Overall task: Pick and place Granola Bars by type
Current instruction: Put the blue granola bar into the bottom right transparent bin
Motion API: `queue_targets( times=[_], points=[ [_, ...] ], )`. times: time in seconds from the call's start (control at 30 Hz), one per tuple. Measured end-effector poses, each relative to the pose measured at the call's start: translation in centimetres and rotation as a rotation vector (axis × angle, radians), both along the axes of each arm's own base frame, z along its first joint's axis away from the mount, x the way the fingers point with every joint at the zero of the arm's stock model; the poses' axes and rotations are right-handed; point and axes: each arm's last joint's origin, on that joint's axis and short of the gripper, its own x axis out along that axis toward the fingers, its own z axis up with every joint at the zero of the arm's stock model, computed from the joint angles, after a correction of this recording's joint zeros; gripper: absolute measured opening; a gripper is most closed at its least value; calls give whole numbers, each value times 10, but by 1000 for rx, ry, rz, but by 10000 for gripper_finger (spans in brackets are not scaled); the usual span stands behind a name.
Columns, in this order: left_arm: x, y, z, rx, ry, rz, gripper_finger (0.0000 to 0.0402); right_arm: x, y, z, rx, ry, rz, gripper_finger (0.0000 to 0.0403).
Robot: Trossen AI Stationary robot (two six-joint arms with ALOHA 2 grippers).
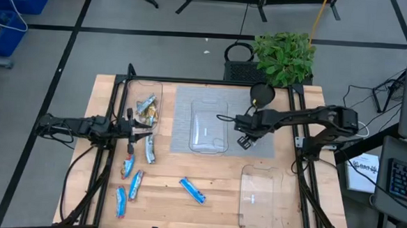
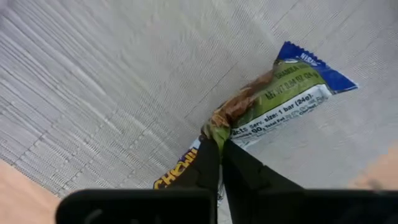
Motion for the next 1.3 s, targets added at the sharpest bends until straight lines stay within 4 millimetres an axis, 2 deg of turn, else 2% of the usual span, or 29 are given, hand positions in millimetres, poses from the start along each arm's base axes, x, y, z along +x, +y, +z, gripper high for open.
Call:
queue_targets(
  times=[0.13,0.3,0.47,0.57,0.73,0.9,1.03,1.3],
  points=[
    [0,0,0,1,4,0,120,-4,7,21,-52,-100,37,2],
    [0,0,-1,2,6,0,120,-12,25,63,-74,-365,115,1],
    [0,0,-1,0,6,0,120,-24,63,110,56,-725,383,1],
    [0,0,-1,0,7,1,120,-35,89,130,166,-881,459,0],
    [0,0,-1,-4,14,2,120,-53,129,132,279,-870,493,0],
    [0,0,-2,-6,17,2,120,-58,155,124,280,-833,461,0],
    [0,0,-2,-5,17,3,120,-60,164,122,257,-834,465,0],
    [0,0,-2,-5,17,3,120,-60,164,122,241,-838,477,0]
  ],
)
